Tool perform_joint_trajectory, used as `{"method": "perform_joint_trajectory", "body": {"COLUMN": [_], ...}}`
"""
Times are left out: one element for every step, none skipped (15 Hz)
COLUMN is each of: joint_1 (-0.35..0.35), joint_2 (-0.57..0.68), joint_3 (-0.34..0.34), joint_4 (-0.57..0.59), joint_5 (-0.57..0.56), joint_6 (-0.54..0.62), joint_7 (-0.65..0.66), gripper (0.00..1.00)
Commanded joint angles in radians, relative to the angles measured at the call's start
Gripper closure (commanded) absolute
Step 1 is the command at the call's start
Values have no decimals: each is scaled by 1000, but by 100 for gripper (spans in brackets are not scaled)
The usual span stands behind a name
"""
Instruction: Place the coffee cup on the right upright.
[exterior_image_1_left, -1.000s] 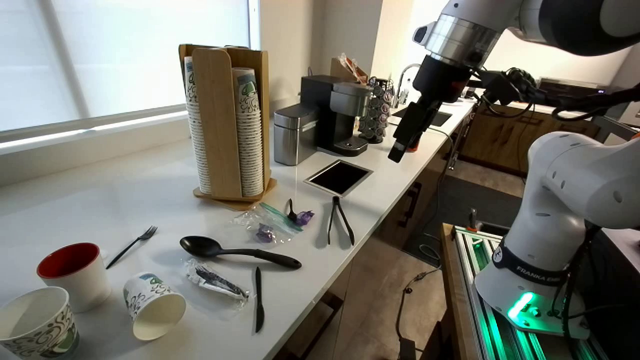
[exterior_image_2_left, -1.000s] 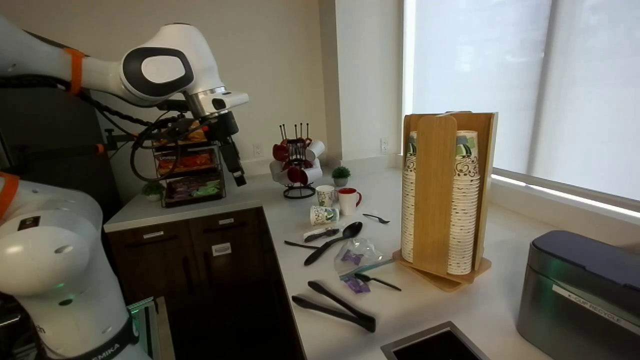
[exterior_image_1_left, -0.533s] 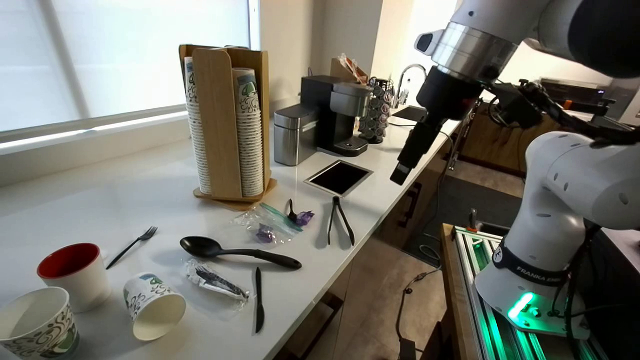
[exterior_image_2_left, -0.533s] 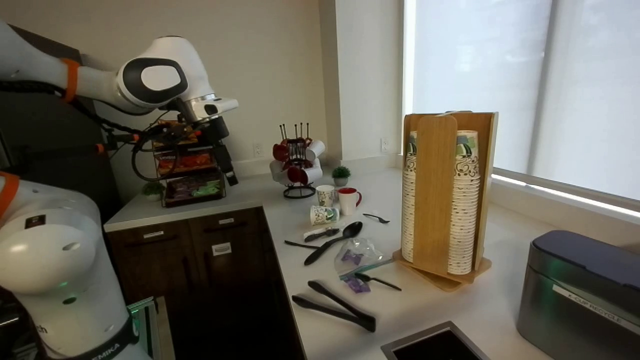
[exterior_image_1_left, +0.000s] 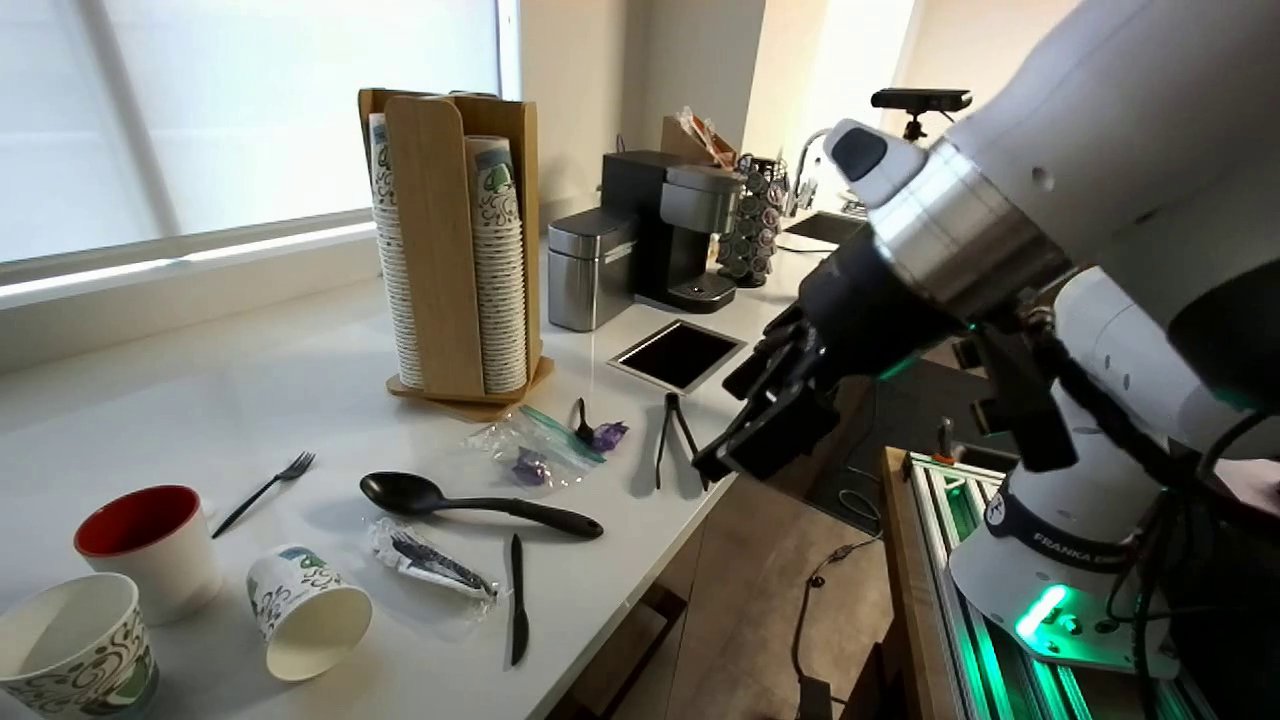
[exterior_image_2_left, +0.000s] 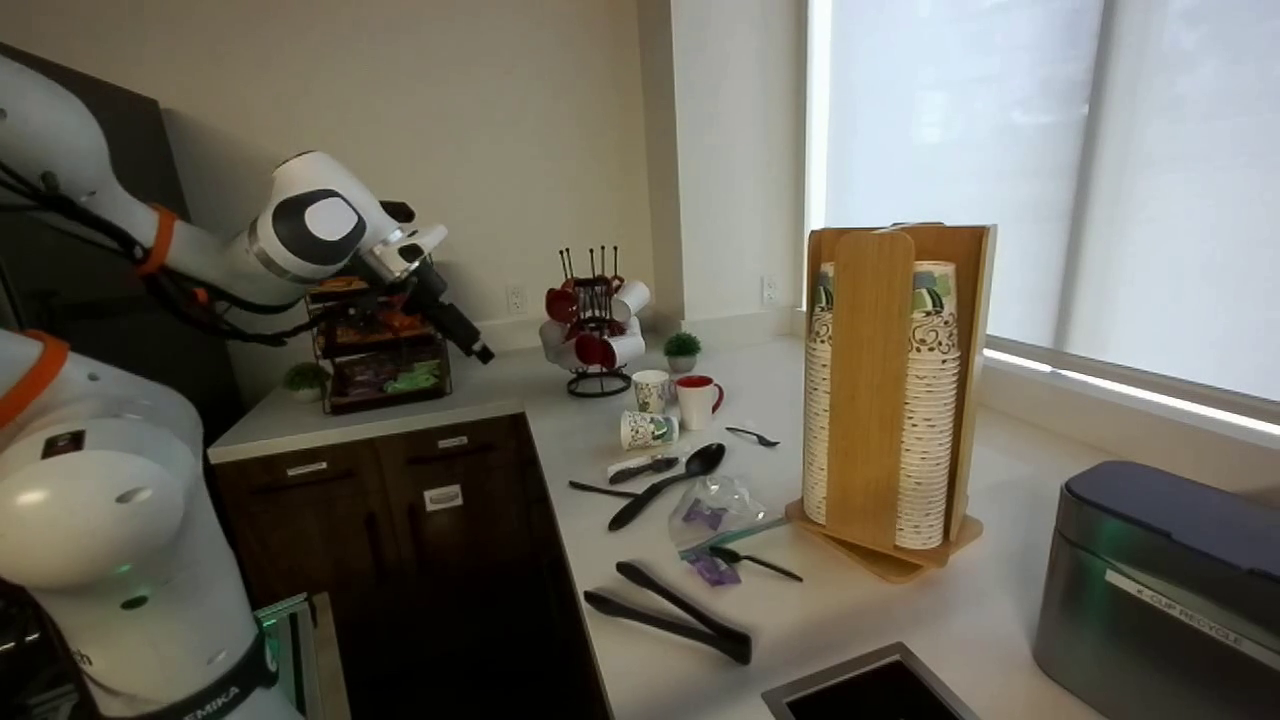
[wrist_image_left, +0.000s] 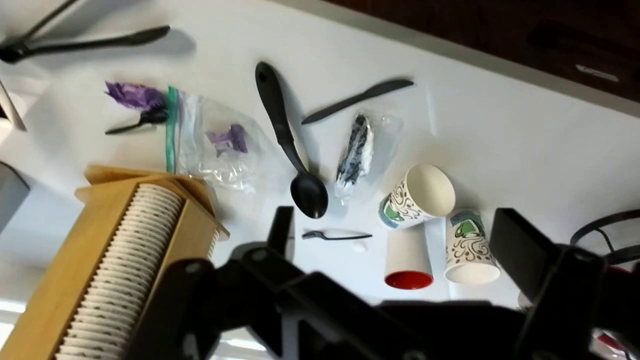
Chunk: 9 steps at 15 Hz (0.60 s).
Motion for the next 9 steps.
{"method": "perform_joint_trajectory", "body": {"joint_1": [-173,-230,-289,-353,-425,-500,-568,-636,-706], "joint_2": [108,124,129,134,126,117,95,70,43], "joint_3": [165,223,278,352,424,498,566,635,702], "joint_4": [13,21,29,40,52,71,89,110,133], "joint_5": [-187,-235,-278,-313,-343,-398,-432,-459,-478], "joint_6": [219,262,301,335,364,390,409,428,450], "joint_7": [31,29,21,23,20,46,53,56,53], "gripper": [0,0,0,0,0,0,0,0,0]}}
